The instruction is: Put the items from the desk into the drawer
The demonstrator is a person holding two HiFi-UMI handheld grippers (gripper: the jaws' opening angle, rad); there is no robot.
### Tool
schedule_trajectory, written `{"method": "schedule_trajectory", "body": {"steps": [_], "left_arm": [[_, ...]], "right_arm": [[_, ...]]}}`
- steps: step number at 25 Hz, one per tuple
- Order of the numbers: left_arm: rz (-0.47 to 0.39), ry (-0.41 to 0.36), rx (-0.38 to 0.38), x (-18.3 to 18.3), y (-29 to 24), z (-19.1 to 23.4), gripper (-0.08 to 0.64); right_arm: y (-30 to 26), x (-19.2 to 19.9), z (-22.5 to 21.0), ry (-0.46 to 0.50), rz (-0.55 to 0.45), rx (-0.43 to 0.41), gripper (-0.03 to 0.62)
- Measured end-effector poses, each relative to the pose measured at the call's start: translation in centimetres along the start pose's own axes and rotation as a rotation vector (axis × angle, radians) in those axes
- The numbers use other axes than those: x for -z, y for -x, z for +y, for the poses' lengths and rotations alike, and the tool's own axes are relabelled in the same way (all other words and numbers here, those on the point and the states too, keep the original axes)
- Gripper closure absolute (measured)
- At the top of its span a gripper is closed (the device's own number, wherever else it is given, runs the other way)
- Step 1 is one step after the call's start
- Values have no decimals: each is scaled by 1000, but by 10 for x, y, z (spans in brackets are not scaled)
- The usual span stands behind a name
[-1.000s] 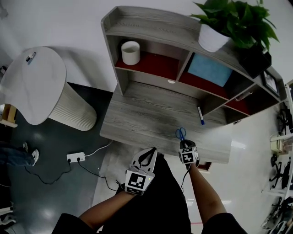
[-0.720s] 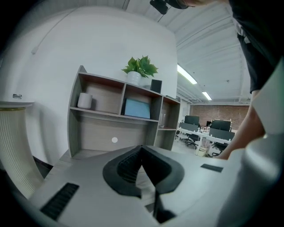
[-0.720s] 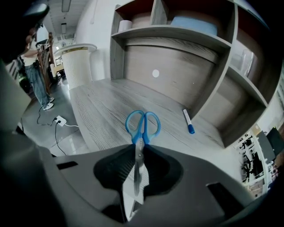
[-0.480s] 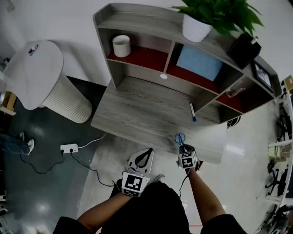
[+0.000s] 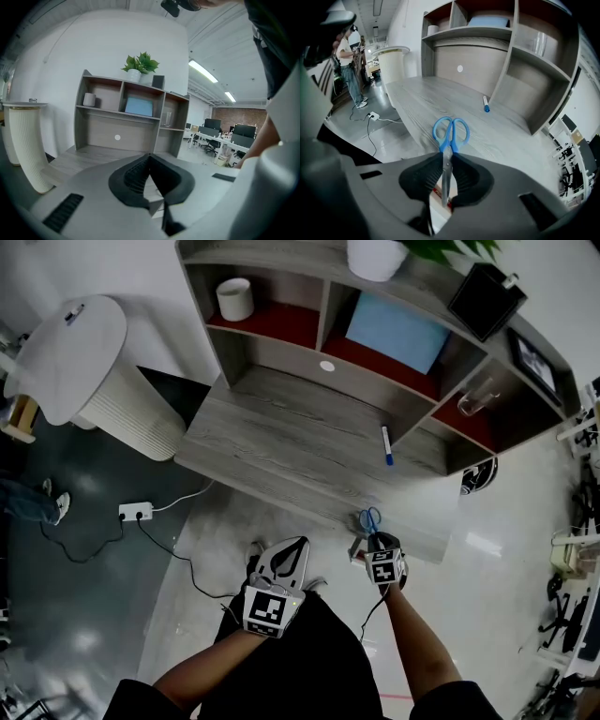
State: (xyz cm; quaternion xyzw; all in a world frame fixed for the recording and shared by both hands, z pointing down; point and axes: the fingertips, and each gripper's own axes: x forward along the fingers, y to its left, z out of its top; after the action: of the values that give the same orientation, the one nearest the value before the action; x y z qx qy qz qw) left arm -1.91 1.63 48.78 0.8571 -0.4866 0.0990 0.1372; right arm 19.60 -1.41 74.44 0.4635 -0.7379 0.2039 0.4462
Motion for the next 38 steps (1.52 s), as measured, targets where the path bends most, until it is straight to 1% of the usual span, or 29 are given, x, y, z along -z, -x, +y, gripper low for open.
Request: {"method": "schedule_trajectory", "body": {"steps": [6, 12, 18, 22, 25, 31, 38], "left_arm": [[11, -9, -2, 9, 0, -34, 557], [17, -32, 2, 15, 1, -63, 557], [-2, -15, -1, 20, 8, -79, 557], [28, -29, -9, 30, 15, -80, 555], [17, -10, -12, 31, 15, -82, 557], [41, -23, 9, 37, 13, -90, 557], [59, -28, 17, 43, 9, -93, 557]], "right_arm": [[11, 38, 6, 65, 5, -28, 518], [16, 69, 12, 96, -10, -56, 518], [20, 94, 21, 156, 0, -71, 518], [19, 103, 20, 177, 0, -70, 518], [20, 105, 21, 175, -7, -68, 518], [24, 117, 28, 174, -12, -76, 518], [12, 126, 22, 172, 10, -77, 517]]}}
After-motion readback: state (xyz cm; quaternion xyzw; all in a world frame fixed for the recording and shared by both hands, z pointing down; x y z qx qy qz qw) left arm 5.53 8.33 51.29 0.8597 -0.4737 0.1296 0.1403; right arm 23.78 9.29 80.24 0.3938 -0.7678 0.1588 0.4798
